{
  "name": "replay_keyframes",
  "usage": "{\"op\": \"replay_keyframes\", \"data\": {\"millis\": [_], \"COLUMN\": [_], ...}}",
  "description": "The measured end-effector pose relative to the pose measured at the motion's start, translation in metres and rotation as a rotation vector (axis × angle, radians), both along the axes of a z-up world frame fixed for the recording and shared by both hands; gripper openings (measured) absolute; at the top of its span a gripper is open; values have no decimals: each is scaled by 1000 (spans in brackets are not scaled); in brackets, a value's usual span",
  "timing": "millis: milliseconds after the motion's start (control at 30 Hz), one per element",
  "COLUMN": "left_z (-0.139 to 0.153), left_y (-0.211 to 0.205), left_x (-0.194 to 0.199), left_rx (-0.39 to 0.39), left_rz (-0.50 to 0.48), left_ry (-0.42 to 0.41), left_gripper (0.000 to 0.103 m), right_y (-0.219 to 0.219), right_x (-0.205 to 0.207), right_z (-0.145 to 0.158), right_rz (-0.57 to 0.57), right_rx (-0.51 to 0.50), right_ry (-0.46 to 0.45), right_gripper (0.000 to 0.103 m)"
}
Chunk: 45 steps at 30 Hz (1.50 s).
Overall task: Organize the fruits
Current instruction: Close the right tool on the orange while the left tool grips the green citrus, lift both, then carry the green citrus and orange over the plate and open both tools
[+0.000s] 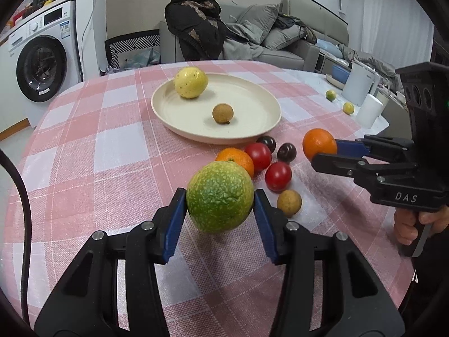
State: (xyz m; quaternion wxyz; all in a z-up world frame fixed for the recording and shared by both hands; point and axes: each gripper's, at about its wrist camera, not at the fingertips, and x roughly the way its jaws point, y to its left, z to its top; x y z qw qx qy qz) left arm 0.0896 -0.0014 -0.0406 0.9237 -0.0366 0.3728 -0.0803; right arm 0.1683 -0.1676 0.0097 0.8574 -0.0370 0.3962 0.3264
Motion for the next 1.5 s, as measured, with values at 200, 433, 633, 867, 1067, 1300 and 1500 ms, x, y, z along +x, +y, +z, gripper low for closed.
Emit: {"op": "replay_keyframes", "data": {"millis": [200,433,633,867,1067,1300,1500], "left_z": [20,37,44,49,48,40,33], "left_y": [5,10,13,18,20,24,18], "left_x": [-5,0,10,26,43,62,79], "left_rx": [-21,-46,-56,-59,-47,-45,-30], "left_rz": [23,37,57,102,130,159,145], "left_ry": [-82,-143,-176,-200,-219,-215,-203], "left_gripper": [45,45,45,45,45,45,45], "right_y": [-6,-14,-18,-20,-16,-11,-2], "right_x": [2,6,14,32,43,57,73], "right_z": [9,27,39,41,37,30,20], "right_rz": [-25,-56,-81,-120,-126,-130,-127], "right_rx": [36,99,130,152,148,137,118], "right_ry": [-33,-84,-119,-124,-112,-84,-34], "right_gripper": [40,40,40,40,40,40,40]}}
